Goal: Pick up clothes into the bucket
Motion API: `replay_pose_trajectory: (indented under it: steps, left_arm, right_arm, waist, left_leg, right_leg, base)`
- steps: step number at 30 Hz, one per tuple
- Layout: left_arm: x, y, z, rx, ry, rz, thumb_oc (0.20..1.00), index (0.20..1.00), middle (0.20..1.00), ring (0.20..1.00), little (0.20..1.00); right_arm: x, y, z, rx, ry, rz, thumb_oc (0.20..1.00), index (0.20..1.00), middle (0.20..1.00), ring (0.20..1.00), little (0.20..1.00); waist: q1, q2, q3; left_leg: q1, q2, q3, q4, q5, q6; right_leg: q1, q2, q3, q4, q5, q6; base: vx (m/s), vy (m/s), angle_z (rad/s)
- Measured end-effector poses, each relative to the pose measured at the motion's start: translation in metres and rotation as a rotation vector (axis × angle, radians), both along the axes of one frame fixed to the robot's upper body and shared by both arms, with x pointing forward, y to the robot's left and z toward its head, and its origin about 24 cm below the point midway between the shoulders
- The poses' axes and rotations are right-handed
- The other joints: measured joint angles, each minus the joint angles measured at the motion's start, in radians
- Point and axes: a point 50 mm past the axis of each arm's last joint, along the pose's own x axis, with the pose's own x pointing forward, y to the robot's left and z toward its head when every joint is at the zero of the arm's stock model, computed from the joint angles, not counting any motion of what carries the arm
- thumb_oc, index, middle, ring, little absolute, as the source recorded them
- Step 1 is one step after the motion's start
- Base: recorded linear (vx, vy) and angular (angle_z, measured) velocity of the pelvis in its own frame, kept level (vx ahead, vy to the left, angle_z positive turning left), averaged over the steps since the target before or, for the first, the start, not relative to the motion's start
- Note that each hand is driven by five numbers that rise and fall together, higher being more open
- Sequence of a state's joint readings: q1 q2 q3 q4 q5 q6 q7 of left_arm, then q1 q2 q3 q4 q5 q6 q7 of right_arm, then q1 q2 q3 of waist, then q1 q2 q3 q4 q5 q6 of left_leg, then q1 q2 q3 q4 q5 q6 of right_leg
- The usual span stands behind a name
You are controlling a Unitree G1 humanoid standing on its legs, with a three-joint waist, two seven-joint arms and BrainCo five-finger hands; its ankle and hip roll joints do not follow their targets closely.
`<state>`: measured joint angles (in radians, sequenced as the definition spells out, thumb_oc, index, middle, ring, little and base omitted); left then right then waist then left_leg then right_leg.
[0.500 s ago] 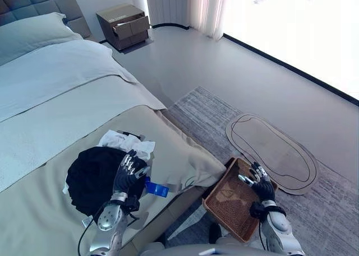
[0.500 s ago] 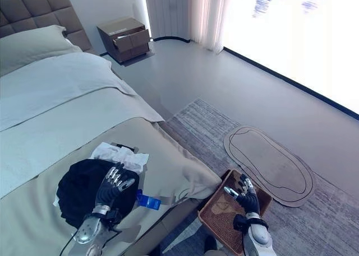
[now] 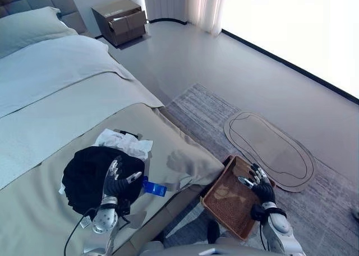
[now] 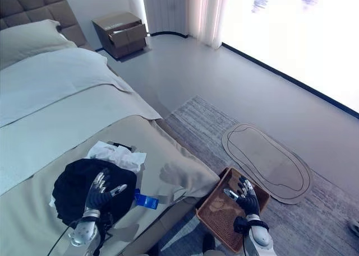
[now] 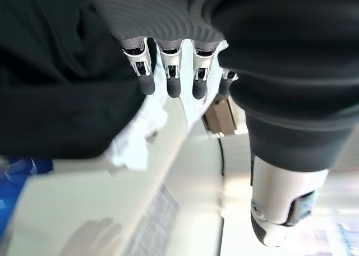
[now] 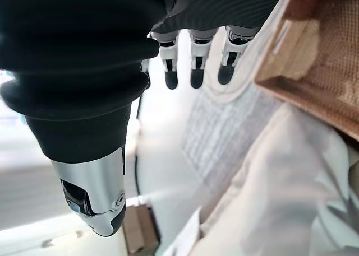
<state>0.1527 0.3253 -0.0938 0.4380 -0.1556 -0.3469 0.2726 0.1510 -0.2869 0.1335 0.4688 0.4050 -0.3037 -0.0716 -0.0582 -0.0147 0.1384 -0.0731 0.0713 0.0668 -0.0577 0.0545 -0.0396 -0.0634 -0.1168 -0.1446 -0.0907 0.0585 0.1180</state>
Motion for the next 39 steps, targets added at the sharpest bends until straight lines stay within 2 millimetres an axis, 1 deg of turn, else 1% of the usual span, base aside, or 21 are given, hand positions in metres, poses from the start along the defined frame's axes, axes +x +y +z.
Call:
replay_pose_trajectory:
  steps: [2,4,5,6,9,10,11,12,14,17,19,22,23,24,26,27,28,31,35,38,39]
  left_arm:
    - [0.008,0.002,0.006,0.041,-0.024,0.003,1.000,1.000,1.000,1.000,1.000]
    - [0.030,0.006,0.021,0.105,-0.089,0.010,1.000,1.000,1.000,1.000,1.000]
    - [0.035,0.007,0.025,0.114,-0.103,0.014,1.000,1.000,1.000,1.000,1.000]
    - [0.048,0.008,0.037,0.127,-0.154,0.028,1.000,1.000,1.000,1.000,1.000]
    - [0.068,0.005,0.056,0.177,-0.239,0.032,1.000,1.000,1.000,1.000,1.000]
    - [0.077,0.006,0.066,0.221,-0.273,0.036,1.000,1.000,1.000,1.000,1.000]
    - [0.087,0.011,0.074,0.270,-0.287,0.049,1.000,1.000,1.000,1.000,1.000]
    - [0.089,0.014,0.075,0.292,-0.282,0.060,1.000,1.000,1.000,1.000,1.000]
    - [0.102,0.024,0.092,0.373,-0.303,0.095,1.000,1.000,1.000,1.000,1.000]
    - [0.116,0.032,0.111,0.489,-0.330,0.132,1.000,1.000,1.000,1.000,1.000]
    - [0.119,0.039,0.117,0.542,-0.328,0.148,1.000,1.000,1.000,1.000,1.000]
    - [0.135,0.049,0.144,0.749,-0.347,0.176,1.000,1.000,1.000,1.000,1.000]
    - [0.136,0.051,0.148,0.776,-0.349,0.183,1.000,1.000,1.000,1.000,1.000]
    - [0.142,0.056,0.159,0.842,-0.357,0.210,1.000,1.000,1.000,1.000,1.000]
    - [0.144,0.060,0.167,0.889,-0.359,0.230,1.000,1.000,1.000,1.000,1.000]
    - [0.146,0.064,0.171,0.960,-0.344,0.239,1.000,1.000,1.000,1.000,1.000]
    - [0.146,0.069,0.171,1.035,-0.309,0.234,1.000,1.000,1.000,1.000,1.000]
    - [0.153,0.075,0.169,1.130,-0.224,0.247,1.000,1.000,1.000,1.000,1.000]
    - [0.155,0.079,0.167,1.148,-0.161,0.245,1.000,1.000,1.000,1.000,1.000]
    - [0.154,0.082,0.162,1.151,-0.110,0.219,1.000,1.000,1.000,1.000,1.000]
    - [0.154,0.083,0.161,1.151,-0.093,0.216,0.241,0.241,0.241,0.241,0.241]
  right_arm:
    - [0.004,-0.003,0.005,-0.014,-0.022,0.009,1.000,1.000,1.000,1.000,1.000]
    - [0.018,-0.007,0.018,-0.039,-0.077,0.030,1.000,1.000,1.000,1.000,1.000]
    - [0.022,-0.007,0.021,-0.043,-0.089,0.034,1.000,1.000,1.000,1.000,1.000]
    - [0.030,-0.007,0.028,-0.047,-0.119,0.041,1.000,1.000,1.000,1.000,1.000]
    - [0.039,-0.005,0.039,-0.050,-0.169,0.056,1.000,1.000,1.000,1.000,1.000]
    - [0.048,-0.004,0.048,-0.056,-0.207,0.067,1.000,1.000,1.000,1.000,1.000]
    - [0.055,-0.004,0.055,-0.064,-0.235,0.073,1.000,1.000,1.000,1.000,1.000]
    - [0.060,-0.003,0.059,-0.066,-0.251,0.077,1.000,1.000,1.000,1.000,1.000]
    - [0.072,0.000,0.072,-0.067,-0.308,0.086,1.000,1.000,1.000,1.000,1.000]
    - [0.078,0.001,0.083,-0.070,-0.358,0.092,1.000,1.000,1.000,1.000,1.000]
    - [0.082,0.002,0.088,-0.072,-0.378,0.093,1.000,1.000,1.000,1.000,1.000]
    - [0.085,0.001,0.096,-0.076,-0.411,0.093,1.000,1.000,1.000,1.000,1.000]
    - [0.086,0.001,0.098,-0.077,-0.419,0.095,1.000,1.000,1.000,1.000,1.000]
    - [0.087,0.000,0.102,-0.081,-0.431,0.099,1.000,1.000,1.000,1.000,1.000]
    - [0.087,0.000,0.103,-0.081,-0.437,0.099,1.000,1.000,1.000,1.000,1.000]
    - [0.087,0.000,0.103,-0.079,-0.441,0.099,1.000,1.000,1.000,1.000,1.000]
    - [0.089,0.001,0.105,-0.079,-0.447,0.102,1.000,1.000,1.000,1.000,1.000]
    - [0.089,0.001,0.107,-0.081,-0.458,0.110,1.000,1.000,1.000,1.000,1.000]
    - [0.089,0.001,0.107,-0.079,-0.460,0.124,1.000,1.000,1.000,1.000,1.000]
    - [0.088,0.000,0.106,-0.073,-0.455,0.130,1.000,1.000,1.000,1.000,1.000]
    - [0.088,0.000,0.106,-0.068,-0.455,0.132,1.000,1.000,1.000,1.000,1.000]
  waist:
    - [0.000,-0.001,0.027]
    - [-0.006,-0.001,0.097]
    - [-0.006,-0.002,0.119]
    - [-0.007,-0.004,0.163]
    - [-0.015,-0.013,0.205]
    - [-0.017,-0.016,0.230]
    - [-0.031,-0.024,0.244]
    - [-0.032,-0.027,0.252]
    - [-0.045,-0.046,0.289]
    - [-0.055,-0.048,0.296]
    - [-0.061,-0.049,0.303]
    - [-0.068,-0.049,0.303]
    - [-0.069,-0.049,0.304]
    - [-0.071,-0.049,0.303]
    - [-0.071,-0.049,0.303]
    - [-0.084,-0.049,0.303]
    - [-0.089,-0.049,0.303]
    - [-0.100,-0.050,0.303]
    - [-0.117,-0.050,0.296]
    - [-0.117,-0.049,0.257]
    - [-0.116,-0.049,0.252]
  left_leg:
    - [-0.040,-0.001,0.006,0.019,0.000,0.000]
    - [-0.134,-0.002,0.005,0.075,0.000,0.000]
    - [-0.146,-0.002,0.004,0.079,0.000,0.000]
    - [-0.182,-0.003,0.004,0.097,0.002,0.002]
    - [-0.254,-0.004,0.014,0.134,0.001,0.001]
    - [-0.299,-0.005,0.015,0.158,-0.004,-0.004]
    - [-0.354,-0.005,0.015,0.199,-0.011,-0.003]
    - [-0.375,-0.005,0.014,0.212,-0.015,-0.003]
    - [-0.430,-0.004,0.014,0.248,-0.019,-0.003]
    - [-0.527,-0.001,0.008,0.328,-0.040,0.002]
    - [-0.562,0.000,0.002,0.350,-0.052,0.007]
    - [-0.664,0.001,-0.021,0.435,-0.074,-0.004]
    - [-0.681,0.002,-0.023,0.447,-0.086,0.000]
    - [-0.723,0.003,-0.029,0.473,-0.090,-0.002]
    - [-0.749,0.004,-0.034,0.494,-0.093,-0.002]
    - [-0.776,0.005,-0.037,0.523,-0.097,-0.006]
    - [-0.795,0.006,-0.041,0.549,-0.108,-0.006]
    - [-0.824,0.010,-0.038,0.605,-0.135,-0.003]
    - [-0.842,0.011,-0.036,0.644,-0.156,0.002]
    - [-0.863,0.015,-0.025,0.645,-0.160,0.005]
    - [-0.863,0.017,-0.023,0.645,-0.160,0.005]
  right_leg:
    - [-0.036,-0.003,0.000,0.007,0.011,-0.001]
    - [-0.123,-0.009,0.004,0.049,0.019,-0.001]
    - [-0.136,-0.008,0.004,0.054,0.022,-0.002]
    - [-0.176,-0.011,0.007,0.078,0.027,-0.007]
    - [-0.268,-0.017,0.027,0.137,0.024,-0.011]
    - [-0.320,-0.021,0.030,0.174,0.014,-0.015]
    - [-0.383,-0.025,0.039,0.224,0.004,-0.016]
    - [-0.406,-0.027,0.040,0.242,-0.004,-0.021]
    - [-0.472,-0.030,0.048,0.297,-0.015,-0.023]
    - [-0.571,-0.035,0.052,0.387,-0.044,-0.030]
    - [-0.610,-0.037,0.051,0.420,-0.060,-0.032]
    - [-0.707,-0.044,0.047,0.513,-0.101,-0.037]
    - [-0.720,-0.044,0.045,0.520,-0.116,-0.042]
    - [-0.760,-0.045,0.044,0.546,-0.117,-0.040]
    - [-0.781,-0.045,0.042,0.563,-0.116,-0.042]
    - [-0.802,-0.045,0.043,0.585,-0.117,-0.044]
    - [-0.817,-0.046,0.042,0.604,-0.124,-0.047]
    - [-0.839,-0.046,0.050,0.637,-0.132,-0.048]
    - [-0.859,-0.047,0.059,0.662,-0.156,-0.049]
    - [-0.888,-0.047,0.063,0.664,-0.158,-0.048]
    - [-0.888,-0.047,0.063,0.664,-0.158,-0.048]
  base:
    - [-0.17,0.044,-0.13]
    - [-0.20,0.057,-0.04]
    - [-0.15,0.055,-0.02]
    - [-0.09,0.038,-0.02]
    - [-0.12,0.055,-0.12]
    - [-0.11,0.058,-0.11]
    - [-0.09,0.044,-0.06]
    - [-0.05,0.032,-0.05]
    - [-0.07,0.036,-0.02]
    - [-0.07,0.038,0.03]
    - [0.03,0.011,0.06]
    - [-0.03,0.014,0.13]
    - [0.05,0.009,0.13]
    - [-0.02,0.022,0.07]
    - [-0.01,0.012,0.02]
    - [0.01,0.038,0.00]
    - [0.01,0.036,-0.01]
    - [0.02,0.033,-0.07]
    - [0.02,0.029,-0.04]
    - [0.01,0.012,-0.09]
    - [0.02,0.017,-0.11]
